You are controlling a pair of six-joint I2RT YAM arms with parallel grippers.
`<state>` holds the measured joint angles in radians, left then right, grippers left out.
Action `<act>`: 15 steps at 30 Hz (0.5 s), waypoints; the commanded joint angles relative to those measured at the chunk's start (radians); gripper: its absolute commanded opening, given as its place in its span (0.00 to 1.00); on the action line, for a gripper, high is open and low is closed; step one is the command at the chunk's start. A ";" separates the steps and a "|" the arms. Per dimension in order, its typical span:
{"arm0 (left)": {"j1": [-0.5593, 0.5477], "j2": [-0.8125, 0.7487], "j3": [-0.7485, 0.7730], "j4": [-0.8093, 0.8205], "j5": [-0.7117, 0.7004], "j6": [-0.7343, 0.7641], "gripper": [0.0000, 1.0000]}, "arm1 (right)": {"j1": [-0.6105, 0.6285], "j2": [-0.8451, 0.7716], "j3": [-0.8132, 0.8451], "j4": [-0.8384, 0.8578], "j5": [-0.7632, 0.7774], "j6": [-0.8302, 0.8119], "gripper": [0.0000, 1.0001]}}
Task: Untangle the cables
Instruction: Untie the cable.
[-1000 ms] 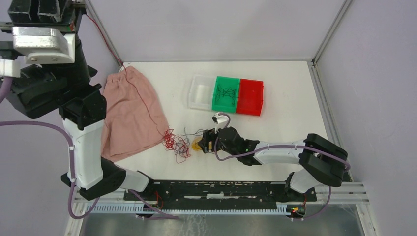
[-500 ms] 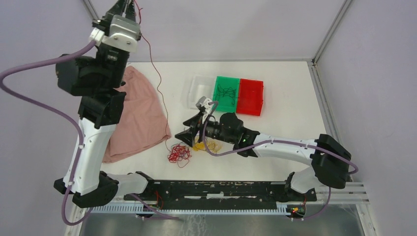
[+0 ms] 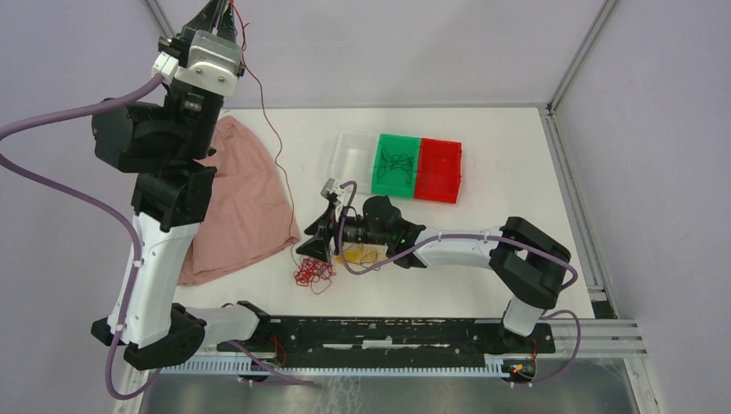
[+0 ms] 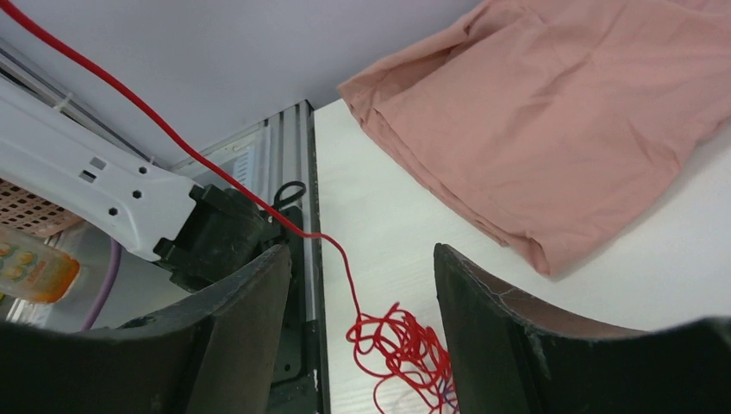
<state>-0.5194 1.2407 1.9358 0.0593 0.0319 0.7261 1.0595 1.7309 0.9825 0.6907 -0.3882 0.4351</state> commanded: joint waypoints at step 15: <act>-0.004 -0.038 -0.038 -0.026 0.002 -0.017 0.03 | -0.019 0.083 0.110 0.190 -0.032 0.114 0.01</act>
<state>-0.5194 1.2373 1.9293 0.0589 0.0353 0.7265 1.0592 1.8359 1.0664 0.8112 -0.4828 0.5289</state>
